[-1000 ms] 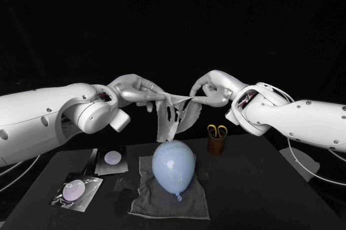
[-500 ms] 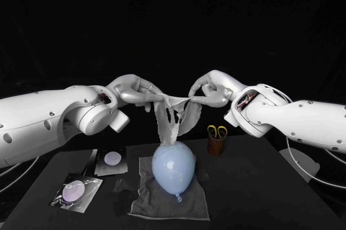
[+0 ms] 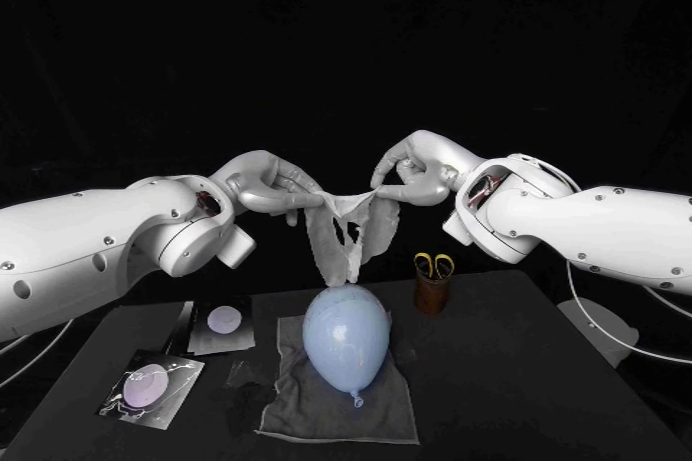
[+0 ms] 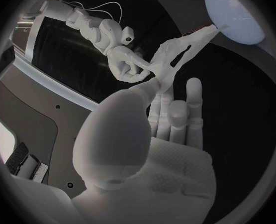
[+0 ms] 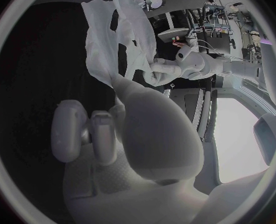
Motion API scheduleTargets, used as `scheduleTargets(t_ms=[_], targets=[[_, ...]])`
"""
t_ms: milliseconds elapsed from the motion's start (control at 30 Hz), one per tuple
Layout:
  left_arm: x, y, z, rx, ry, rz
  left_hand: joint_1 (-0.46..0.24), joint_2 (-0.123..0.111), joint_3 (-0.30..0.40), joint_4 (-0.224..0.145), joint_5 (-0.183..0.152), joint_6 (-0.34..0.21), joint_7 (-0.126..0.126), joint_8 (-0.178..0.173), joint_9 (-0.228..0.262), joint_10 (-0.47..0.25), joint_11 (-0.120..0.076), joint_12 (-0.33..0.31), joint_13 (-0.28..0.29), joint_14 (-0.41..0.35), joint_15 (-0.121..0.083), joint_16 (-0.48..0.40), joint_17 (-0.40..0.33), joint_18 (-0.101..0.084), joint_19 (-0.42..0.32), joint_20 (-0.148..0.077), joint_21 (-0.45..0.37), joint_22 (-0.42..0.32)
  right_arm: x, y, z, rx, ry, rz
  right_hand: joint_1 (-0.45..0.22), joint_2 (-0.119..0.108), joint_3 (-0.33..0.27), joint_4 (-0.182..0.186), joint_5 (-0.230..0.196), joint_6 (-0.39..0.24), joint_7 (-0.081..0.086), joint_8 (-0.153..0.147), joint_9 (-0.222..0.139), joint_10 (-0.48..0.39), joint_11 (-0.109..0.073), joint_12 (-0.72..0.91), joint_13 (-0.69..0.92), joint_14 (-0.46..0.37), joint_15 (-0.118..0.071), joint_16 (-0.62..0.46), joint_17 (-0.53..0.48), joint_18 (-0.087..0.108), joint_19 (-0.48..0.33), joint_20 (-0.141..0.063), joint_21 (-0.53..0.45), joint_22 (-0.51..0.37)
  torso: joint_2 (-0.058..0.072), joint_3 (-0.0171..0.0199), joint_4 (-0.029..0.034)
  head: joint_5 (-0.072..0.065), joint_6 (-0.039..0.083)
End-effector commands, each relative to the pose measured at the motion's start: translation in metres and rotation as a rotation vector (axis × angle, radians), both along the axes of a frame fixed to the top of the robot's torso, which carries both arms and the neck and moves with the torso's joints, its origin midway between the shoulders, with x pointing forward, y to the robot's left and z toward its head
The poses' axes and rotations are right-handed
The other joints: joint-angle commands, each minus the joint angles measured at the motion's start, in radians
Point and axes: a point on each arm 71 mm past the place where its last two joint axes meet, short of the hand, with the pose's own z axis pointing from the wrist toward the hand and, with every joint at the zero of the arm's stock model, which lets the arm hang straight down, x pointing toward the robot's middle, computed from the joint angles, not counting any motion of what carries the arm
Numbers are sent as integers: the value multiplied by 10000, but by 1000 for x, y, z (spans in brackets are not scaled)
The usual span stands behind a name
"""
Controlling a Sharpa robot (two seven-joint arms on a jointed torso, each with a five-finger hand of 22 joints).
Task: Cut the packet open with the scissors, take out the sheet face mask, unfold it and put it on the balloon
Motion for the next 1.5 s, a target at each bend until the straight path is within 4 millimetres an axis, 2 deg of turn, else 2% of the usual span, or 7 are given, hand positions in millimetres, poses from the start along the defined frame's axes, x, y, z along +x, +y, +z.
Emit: scheduleTargets(t_ms=[33, 200, 300, 433, 1133, 1300, 1500], targets=[[0, -2, 0, 256, -822, -146, 34, -97, -21, 12, 17, -67, 79, -100, -46, -134, 28, -121, -68, -263, 29, -99, -335, 116, -79, 2, -64, -27, 2, 4, 0, -723, 523, -56, -89, -16, 54, -15, 14, -80, 8, 43, 11, 486, -64, 38, 1017, 1095, 16, 70, 2626, -112, 203, 57, 5, 1989, 15, 1, 6, 1, 33], [1, -1, -6, 263, -993, -78, 70, -208, -15, 53, 17, -266, 208, -402, -179, -219, 147, -376, -222, -748, 127, -332, -1059, 114, -125, 69, -166, -91, 4, 9, 6, -893, 551, -73, -143, -37, 120, -48, 15, -105, 5, 92, 40, 486, -66, 30, 1018, 1095, 14, 70, 2626, -110, 198, 56, -7, 1985, 16, -2, -7, 6, 48], [4, -1, -9, 400, -1251, 35, 132, -312, 7, 62, 18, -396, 311, -633, -273, -335, 265, -673, -404, -1703, 229, -815, -2368, 106, -248, 145, -342, -191, 5, 12, 9, -815, 610, -140, -167, -58, 162, -77, 15, -116, 3, 121, 57, 488, -69, 29, 1021, 1095, 12, 70, 2626, -111, 202, 54, 3, 1987, 17, 0, 4, -7, 48], [8, 0, -12, 634, -1586, 262, 158, -481, -30, 68, 17, -368, 346, -786, -326, -280, 321, -948, -608, -2094, 286, -1183, -2997, 123, -300, 221, -524, -313, 6, 13, 13, -457, 865, -274, -210, -88, 261, -138, 15, -137, 6, 174, 86, 488, -70, 17, 1018, 1095, 8, 70, 2626, -111, 204, 52, 8, 1988, 23, 0, 6, -14, 56], [8, -6, -37, 459, -2841, 479, 214, -842, -70, 16, 16, -738, 546, -1330, -479, -827, 668, -2013, -1313, -2597, 588, -2021, -3518, 108, -565, 473, -938, -573, 9, 17, 17, 347, 1320, -461, -399, -159, 578, -304, 14, -218, 25, 315, 158, 499, -57, 3, 1031, 1095, 16, 70, 2626, -110, 205, 52, 6, 1986, 29, -1, 4, -138, 20], [-9, -13, -32, -189, -3670, 13, 336, -703, -222, -108, 19, 47, 313, -861, -232, 148, 348, -1366, -1079, -2350, 368, -1931, -3570, 155, -437, 414, -881, -569, 11, 18, 17, 320, 1321, -549, -427, -167, 616, -322, 15, -226, 26, 332, 166, 497, -56, -3, 1028, 1095, 17, 70, 2626, -114, 211, 53, 23, 1990, 31, -12, -7, -104, 6], [-25, -13, -28, -936, -4129, -120, 399, -598, -326, -190, 19, 39, 217, -805, -108, 247, 184, -863, -791, -1925, 175, -1691, -3534, 152, -152, 213, -658, -481, 15, 20, 18, 304, 1241, -762, -477, -181, 697, -365, 15, -243, 28, 367, 182, 498, -55, -11, 1027, 1095, 18, 70, 2626, -108, 203, 54, -4, 1982, 15, -8, 8, -123, -2]])
